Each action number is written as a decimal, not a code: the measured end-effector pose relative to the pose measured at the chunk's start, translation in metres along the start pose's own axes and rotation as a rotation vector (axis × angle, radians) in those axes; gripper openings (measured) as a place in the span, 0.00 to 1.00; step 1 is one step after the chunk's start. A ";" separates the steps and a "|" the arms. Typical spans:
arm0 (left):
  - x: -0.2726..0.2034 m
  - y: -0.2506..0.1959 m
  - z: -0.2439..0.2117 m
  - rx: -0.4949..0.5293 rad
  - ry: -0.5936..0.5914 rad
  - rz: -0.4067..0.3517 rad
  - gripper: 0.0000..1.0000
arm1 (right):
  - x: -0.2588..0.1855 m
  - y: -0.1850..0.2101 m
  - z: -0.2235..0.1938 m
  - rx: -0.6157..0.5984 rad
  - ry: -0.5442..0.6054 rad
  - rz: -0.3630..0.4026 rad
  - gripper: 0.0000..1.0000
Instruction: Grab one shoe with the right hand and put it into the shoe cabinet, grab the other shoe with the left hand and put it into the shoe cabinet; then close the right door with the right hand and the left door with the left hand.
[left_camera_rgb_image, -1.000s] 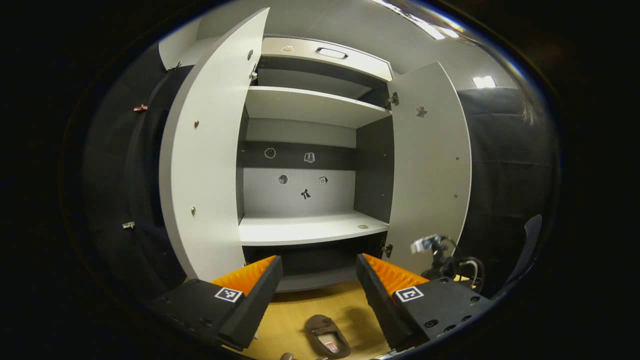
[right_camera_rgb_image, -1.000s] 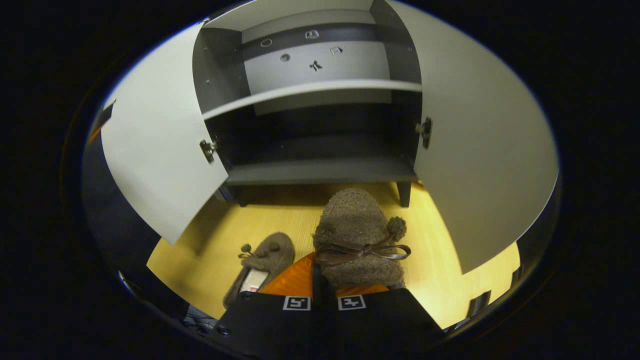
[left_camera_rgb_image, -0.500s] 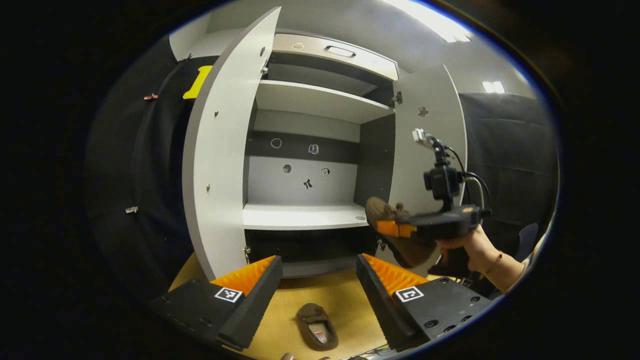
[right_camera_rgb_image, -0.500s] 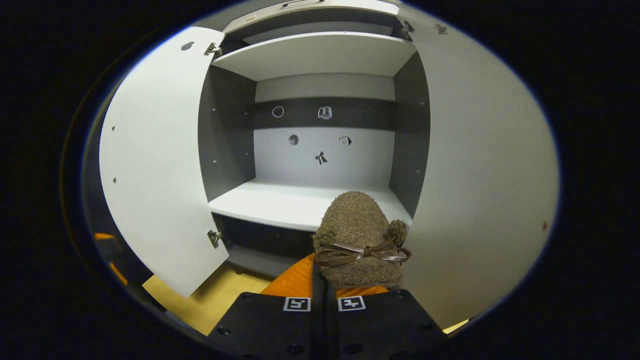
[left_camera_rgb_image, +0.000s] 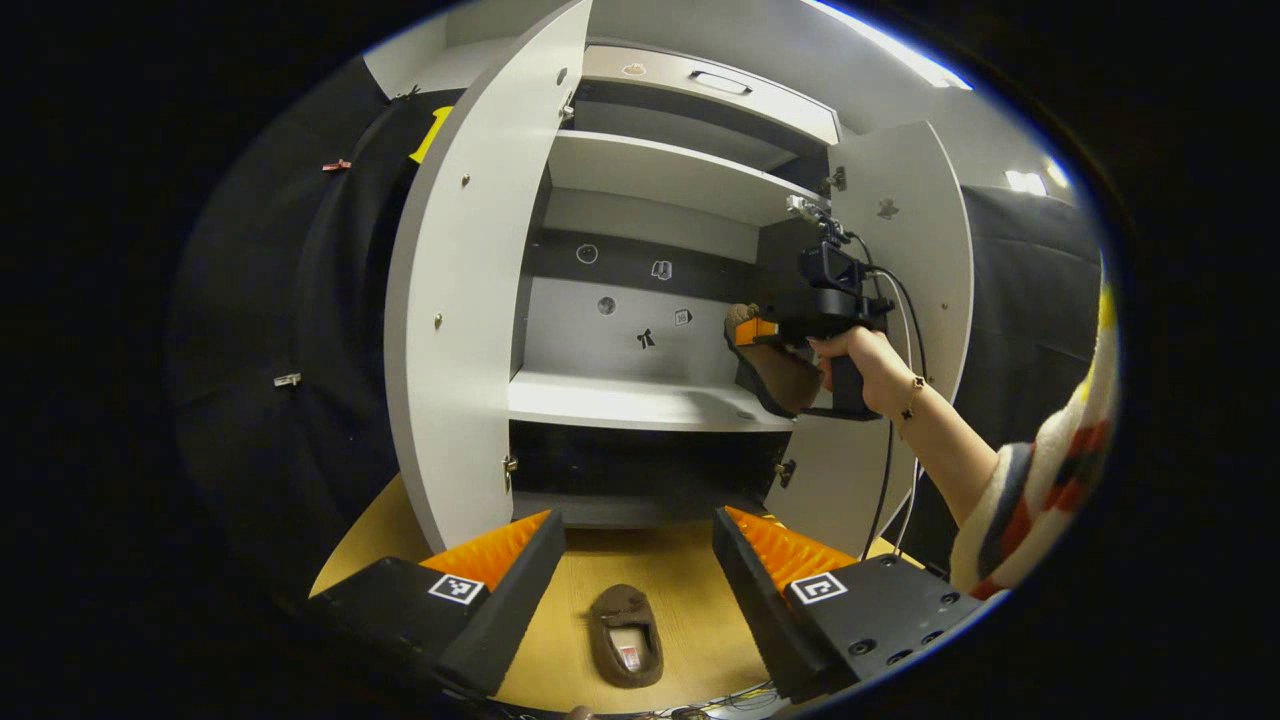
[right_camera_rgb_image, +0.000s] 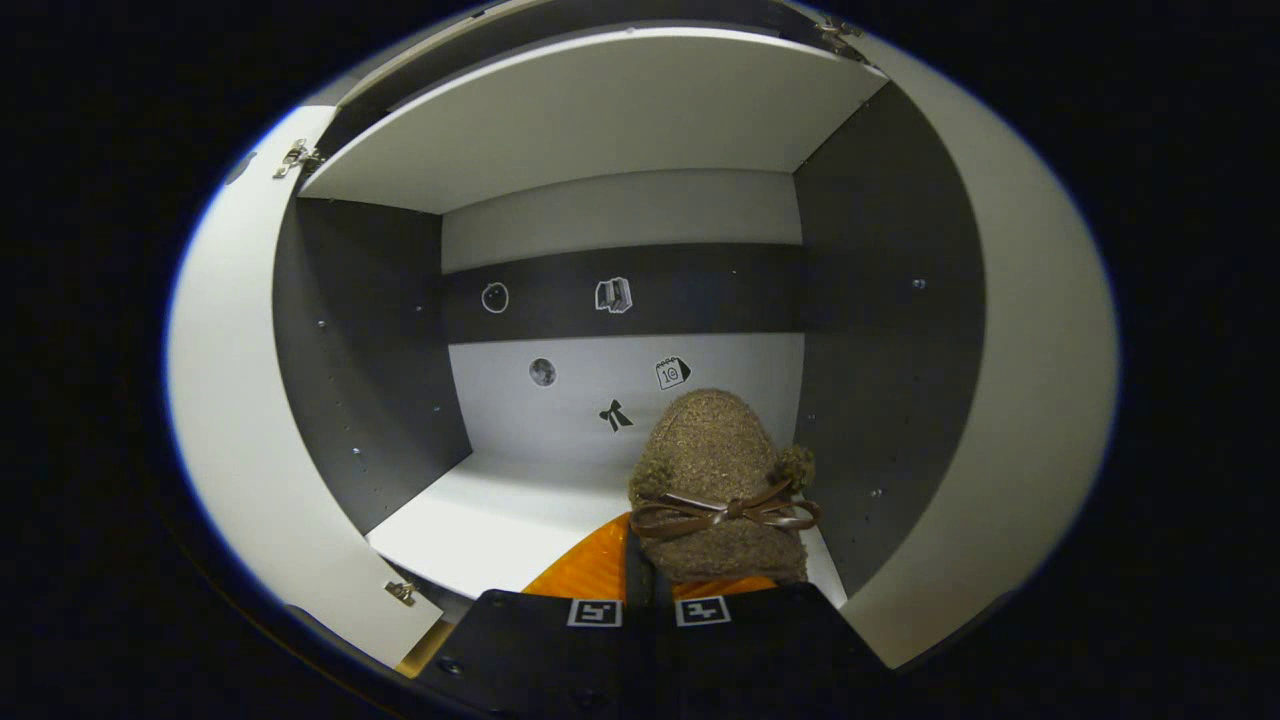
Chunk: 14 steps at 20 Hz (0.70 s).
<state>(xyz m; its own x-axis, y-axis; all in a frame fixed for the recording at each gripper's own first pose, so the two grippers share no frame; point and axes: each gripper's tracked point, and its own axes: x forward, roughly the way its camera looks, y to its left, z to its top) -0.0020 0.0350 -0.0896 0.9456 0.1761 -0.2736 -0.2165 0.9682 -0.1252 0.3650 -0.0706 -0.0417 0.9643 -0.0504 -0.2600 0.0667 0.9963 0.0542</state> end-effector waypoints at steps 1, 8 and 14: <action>0.005 0.004 -0.001 -0.007 0.006 0.013 0.94 | 0.017 -0.002 -0.001 -0.008 0.016 -0.003 0.05; 0.025 0.024 -0.003 -0.026 0.022 0.092 0.94 | 0.117 -0.010 -0.042 0.026 0.154 -0.044 0.05; 0.031 0.035 0.010 0.025 0.027 0.101 0.94 | 0.144 -0.014 -0.071 0.073 0.243 -0.081 0.11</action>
<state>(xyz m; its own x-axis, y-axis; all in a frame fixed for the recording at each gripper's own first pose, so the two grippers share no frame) 0.0224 0.0758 -0.0927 0.9123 0.2687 -0.3090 -0.3042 0.9499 -0.0723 0.4843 -0.0869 -0.1481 0.8658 -0.1025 -0.4898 0.1676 0.9817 0.0909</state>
